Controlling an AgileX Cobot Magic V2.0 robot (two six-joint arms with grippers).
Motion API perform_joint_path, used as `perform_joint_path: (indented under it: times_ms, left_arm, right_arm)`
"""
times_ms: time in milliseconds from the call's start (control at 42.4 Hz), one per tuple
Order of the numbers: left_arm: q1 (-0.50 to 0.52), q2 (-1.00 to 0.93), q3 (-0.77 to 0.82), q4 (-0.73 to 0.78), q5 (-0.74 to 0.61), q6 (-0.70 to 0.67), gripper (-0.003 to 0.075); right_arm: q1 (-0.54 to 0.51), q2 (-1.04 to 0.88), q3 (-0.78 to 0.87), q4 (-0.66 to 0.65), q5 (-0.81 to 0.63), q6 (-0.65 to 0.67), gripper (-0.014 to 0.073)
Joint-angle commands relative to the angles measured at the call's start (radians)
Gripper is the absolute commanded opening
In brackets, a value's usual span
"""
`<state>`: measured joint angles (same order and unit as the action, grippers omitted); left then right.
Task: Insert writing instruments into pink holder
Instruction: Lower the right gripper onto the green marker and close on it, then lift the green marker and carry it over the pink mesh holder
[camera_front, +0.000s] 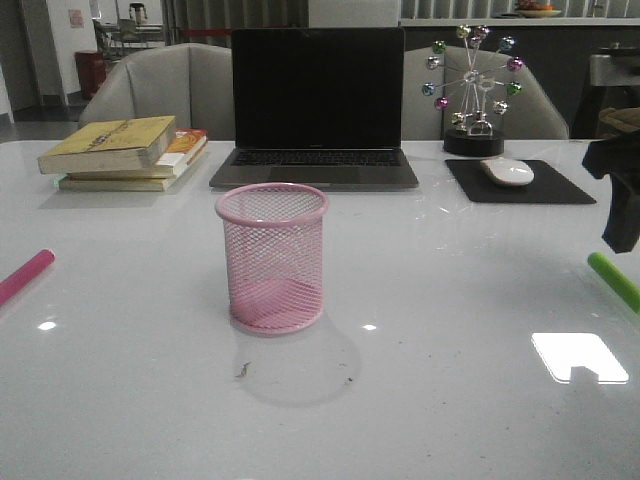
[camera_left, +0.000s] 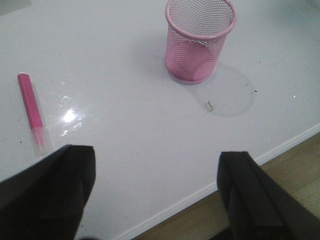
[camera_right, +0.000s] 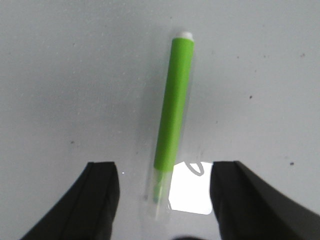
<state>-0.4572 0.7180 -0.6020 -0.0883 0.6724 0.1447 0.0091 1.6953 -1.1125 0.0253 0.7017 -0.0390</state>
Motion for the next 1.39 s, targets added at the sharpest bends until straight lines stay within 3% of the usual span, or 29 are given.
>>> perform_joint_path:
  times_ms: [0,378,826,1015,1204,1370]
  left_arm:
    - [-0.008,0.002,-0.027,-0.014,-0.074,0.0,0.0559]
    - [-0.008,0.002,-0.027,-0.014,-0.074,0.0,0.0559]
    - [-0.008,0.002,-0.027,-0.016,-0.074,0.0,0.0559]
    - [-0.008,0.002,-0.027,-0.016,-0.074,0.0,0.0559]
    - [-0.008,0.002,-0.027,-0.016,-0.074,0.0,0.0559]
    - [-0.008,0.002,-0.027,-0.016,-0.072,0.0,0.0559]
  right_arm:
    - [-0.005,0.031,-0.091,-0.025,-0.007,-0.003,0.0508]
    - [-0.005,0.249,-0.275,-0.025,0.033,-0.003,0.05]
    - [-0.005,0.301,-0.346,-0.02,0.104,-0.002,0.016]
    - [-0.003,0.256,-0.346,0.009,0.103,-0.002,0.0109]
    - [0.052,0.08,-0.296,0.032,-0.038,-0.002,0.0109]
    - [0.166,-0.143,-0.147,0.076,-0.318,-0.002,0.0109]
